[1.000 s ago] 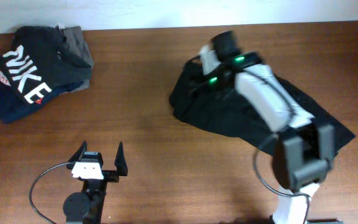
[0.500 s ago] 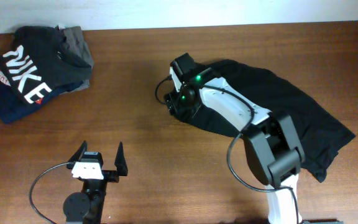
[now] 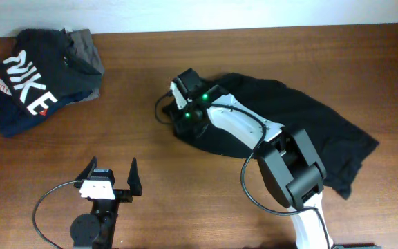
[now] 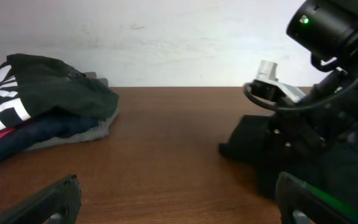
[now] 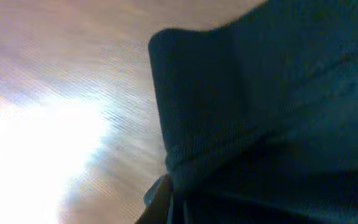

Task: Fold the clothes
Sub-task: 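Drag the black garment leftward with the right gripper to table center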

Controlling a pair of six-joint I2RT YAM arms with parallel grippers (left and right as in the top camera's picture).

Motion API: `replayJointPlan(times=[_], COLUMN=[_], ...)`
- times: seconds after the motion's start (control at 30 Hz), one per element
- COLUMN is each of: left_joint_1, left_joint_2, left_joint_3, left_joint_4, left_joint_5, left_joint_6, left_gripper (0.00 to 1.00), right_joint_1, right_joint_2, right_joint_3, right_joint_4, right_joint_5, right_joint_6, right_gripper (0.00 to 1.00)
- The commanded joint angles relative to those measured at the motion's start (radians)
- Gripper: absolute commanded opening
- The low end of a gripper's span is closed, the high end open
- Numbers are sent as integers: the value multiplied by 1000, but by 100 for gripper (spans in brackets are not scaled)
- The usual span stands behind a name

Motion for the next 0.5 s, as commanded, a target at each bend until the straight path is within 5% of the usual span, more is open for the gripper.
replayJointPlan(times=[0.0,0.3,0.47], left_joint_1=[5,5,5], left_joint_2=[-6,-6,-6], left_joint_3=[-8,-8,-8], left_joint_4=[1,1,1], left_joint_5=[-6,-6,-6], left_joint_6=[-6,-6,-6], left_gripper=[99,99,99], right_joint_1=[39,170,170], right_joint_2=[3,3,3], right_joint_3=[10,26,93], right_joint_4=[47,106,57], right_joint_5=[-187,-226,-166], right_joint_6=[58,103,101], right_gripper=[4,5,26])
